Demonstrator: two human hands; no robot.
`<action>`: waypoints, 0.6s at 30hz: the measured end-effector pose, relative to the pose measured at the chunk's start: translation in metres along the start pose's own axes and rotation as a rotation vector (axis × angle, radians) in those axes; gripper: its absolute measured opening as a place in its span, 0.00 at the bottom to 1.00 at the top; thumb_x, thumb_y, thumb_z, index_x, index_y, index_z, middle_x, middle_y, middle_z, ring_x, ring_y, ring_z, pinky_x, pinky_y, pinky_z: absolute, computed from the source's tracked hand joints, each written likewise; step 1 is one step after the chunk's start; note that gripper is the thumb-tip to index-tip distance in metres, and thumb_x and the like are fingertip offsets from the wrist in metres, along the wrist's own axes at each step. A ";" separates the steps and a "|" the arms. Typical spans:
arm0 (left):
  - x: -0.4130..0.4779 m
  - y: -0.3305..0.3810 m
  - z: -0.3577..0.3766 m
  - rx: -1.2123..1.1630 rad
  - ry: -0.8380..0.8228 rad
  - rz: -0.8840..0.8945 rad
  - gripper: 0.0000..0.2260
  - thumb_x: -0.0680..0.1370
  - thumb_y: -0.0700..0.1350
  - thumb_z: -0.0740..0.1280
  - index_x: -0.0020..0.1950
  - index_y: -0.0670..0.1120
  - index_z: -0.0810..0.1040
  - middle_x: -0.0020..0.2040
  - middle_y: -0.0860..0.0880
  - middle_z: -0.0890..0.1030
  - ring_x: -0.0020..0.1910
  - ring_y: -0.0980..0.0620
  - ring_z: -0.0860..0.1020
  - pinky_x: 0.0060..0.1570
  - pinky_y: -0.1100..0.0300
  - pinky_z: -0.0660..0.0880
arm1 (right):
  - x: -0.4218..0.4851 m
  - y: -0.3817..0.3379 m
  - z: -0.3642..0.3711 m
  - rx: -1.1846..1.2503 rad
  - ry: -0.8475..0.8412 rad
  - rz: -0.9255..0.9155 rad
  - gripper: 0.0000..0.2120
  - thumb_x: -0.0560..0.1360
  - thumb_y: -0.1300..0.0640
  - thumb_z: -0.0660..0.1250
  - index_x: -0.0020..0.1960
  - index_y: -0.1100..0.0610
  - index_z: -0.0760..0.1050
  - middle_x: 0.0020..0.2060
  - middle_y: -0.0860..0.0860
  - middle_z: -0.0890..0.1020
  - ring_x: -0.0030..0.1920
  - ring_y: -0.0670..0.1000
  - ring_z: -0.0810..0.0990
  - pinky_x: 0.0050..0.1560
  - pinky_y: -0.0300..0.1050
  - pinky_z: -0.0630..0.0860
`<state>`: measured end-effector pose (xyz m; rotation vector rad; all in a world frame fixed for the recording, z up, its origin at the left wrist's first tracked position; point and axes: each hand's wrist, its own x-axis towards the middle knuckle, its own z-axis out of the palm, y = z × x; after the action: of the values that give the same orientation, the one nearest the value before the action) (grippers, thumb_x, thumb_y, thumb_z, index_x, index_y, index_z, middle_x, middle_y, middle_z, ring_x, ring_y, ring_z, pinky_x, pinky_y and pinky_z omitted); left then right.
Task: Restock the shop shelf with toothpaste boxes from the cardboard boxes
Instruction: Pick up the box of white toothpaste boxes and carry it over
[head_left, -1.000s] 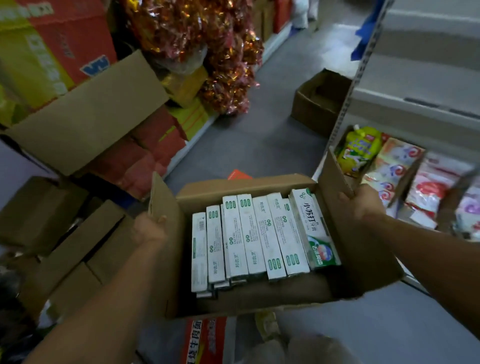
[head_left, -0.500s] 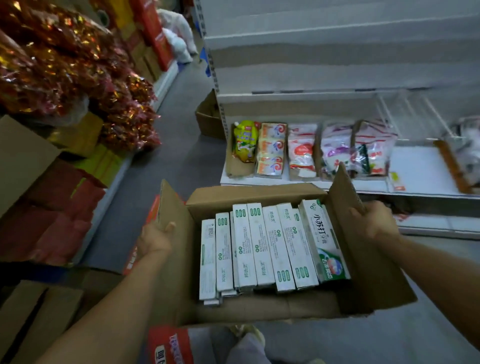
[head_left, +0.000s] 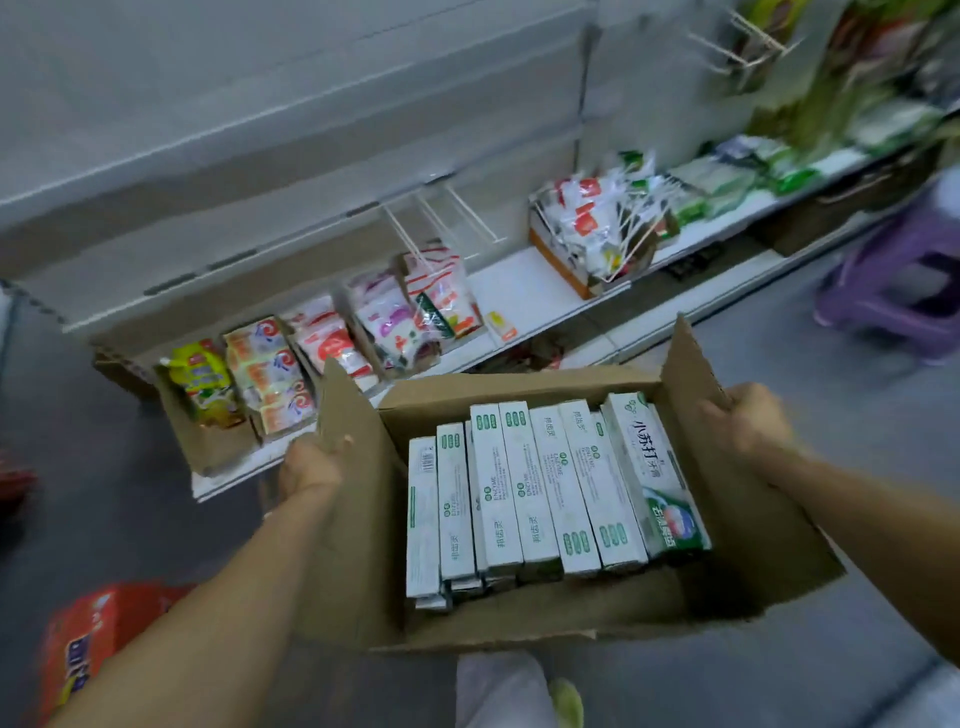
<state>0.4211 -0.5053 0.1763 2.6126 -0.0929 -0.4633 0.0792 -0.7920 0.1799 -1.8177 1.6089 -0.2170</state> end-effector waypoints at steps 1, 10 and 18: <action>-0.001 0.021 0.013 0.011 -0.020 0.038 0.18 0.77 0.50 0.68 0.59 0.37 0.77 0.58 0.35 0.78 0.58 0.36 0.76 0.48 0.52 0.70 | 0.007 0.010 -0.014 0.016 0.031 0.033 0.17 0.75 0.54 0.65 0.29 0.56 0.68 0.28 0.53 0.76 0.34 0.57 0.78 0.36 0.48 0.73; -0.005 0.220 0.134 0.087 -0.215 0.344 0.21 0.78 0.53 0.66 0.63 0.38 0.75 0.60 0.36 0.78 0.60 0.35 0.75 0.57 0.46 0.72 | 0.088 0.087 -0.133 0.085 0.216 0.275 0.11 0.76 0.54 0.66 0.37 0.58 0.75 0.36 0.56 0.80 0.38 0.58 0.78 0.42 0.52 0.77; -0.051 0.403 0.232 0.123 -0.341 0.529 0.19 0.79 0.51 0.65 0.62 0.38 0.75 0.60 0.37 0.78 0.60 0.36 0.75 0.53 0.51 0.71 | 0.161 0.165 -0.234 0.134 0.355 0.446 0.14 0.75 0.48 0.66 0.44 0.60 0.78 0.38 0.58 0.82 0.39 0.59 0.81 0.43 0.51 0.79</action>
<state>0.3006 -0.9572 0.1899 2.4581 -0.9215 -0.7128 -0.1467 -1.0284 0.2086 -1.3272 2.1425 -0.4479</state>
